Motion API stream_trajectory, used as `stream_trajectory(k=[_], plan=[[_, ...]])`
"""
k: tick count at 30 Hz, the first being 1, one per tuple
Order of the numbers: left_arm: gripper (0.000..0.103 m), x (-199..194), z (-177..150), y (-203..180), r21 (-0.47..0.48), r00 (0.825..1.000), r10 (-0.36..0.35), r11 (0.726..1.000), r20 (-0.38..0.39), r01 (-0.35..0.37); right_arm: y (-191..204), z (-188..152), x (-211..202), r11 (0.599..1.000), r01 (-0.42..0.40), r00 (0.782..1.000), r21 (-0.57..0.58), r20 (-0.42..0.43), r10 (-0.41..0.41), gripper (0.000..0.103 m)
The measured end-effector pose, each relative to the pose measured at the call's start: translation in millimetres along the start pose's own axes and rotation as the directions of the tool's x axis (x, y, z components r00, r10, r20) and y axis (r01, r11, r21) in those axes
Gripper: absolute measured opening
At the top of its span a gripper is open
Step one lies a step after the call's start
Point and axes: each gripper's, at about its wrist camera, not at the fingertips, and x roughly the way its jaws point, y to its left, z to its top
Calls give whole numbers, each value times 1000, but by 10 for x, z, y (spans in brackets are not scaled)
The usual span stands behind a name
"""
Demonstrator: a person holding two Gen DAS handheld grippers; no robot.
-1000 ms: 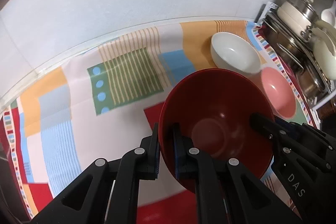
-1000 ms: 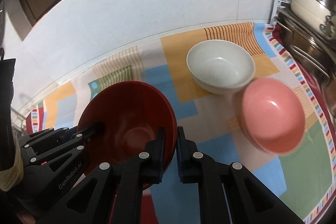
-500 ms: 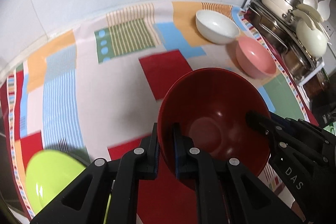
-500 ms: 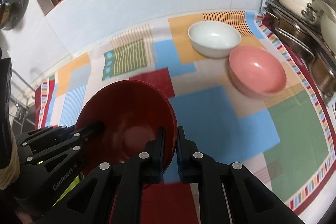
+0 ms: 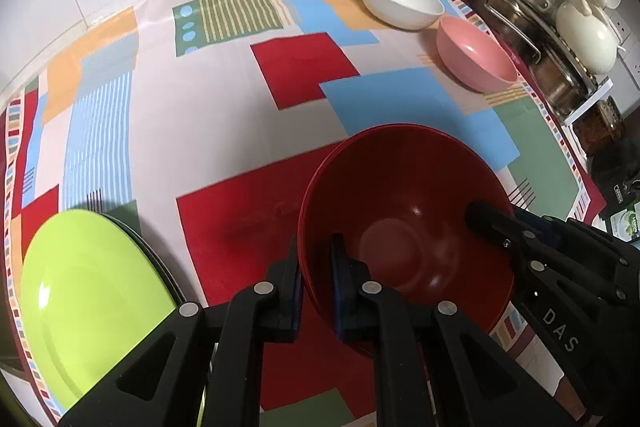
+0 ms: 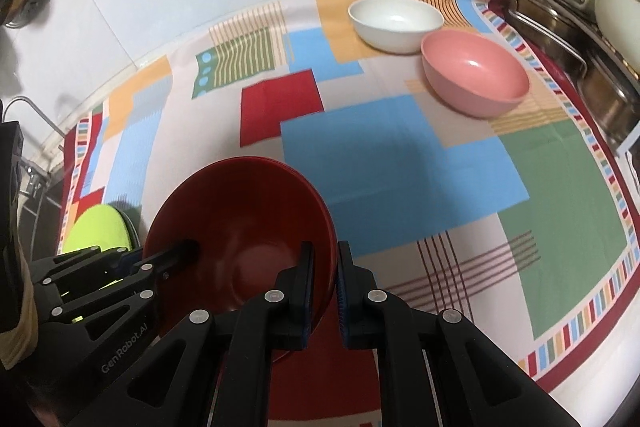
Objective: Organize plates and bowls
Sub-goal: 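Lift the red bowl with both grippers and carry it over the green plate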
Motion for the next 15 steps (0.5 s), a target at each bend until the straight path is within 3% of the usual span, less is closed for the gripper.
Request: stream_trajectory(k=[15], plan=[[13, 63, -78, -41, 9, 1000, 18, 1000, -11, -18, -68, -136, 94, 1000, -8, 999, 0, -35, 8, 11]])
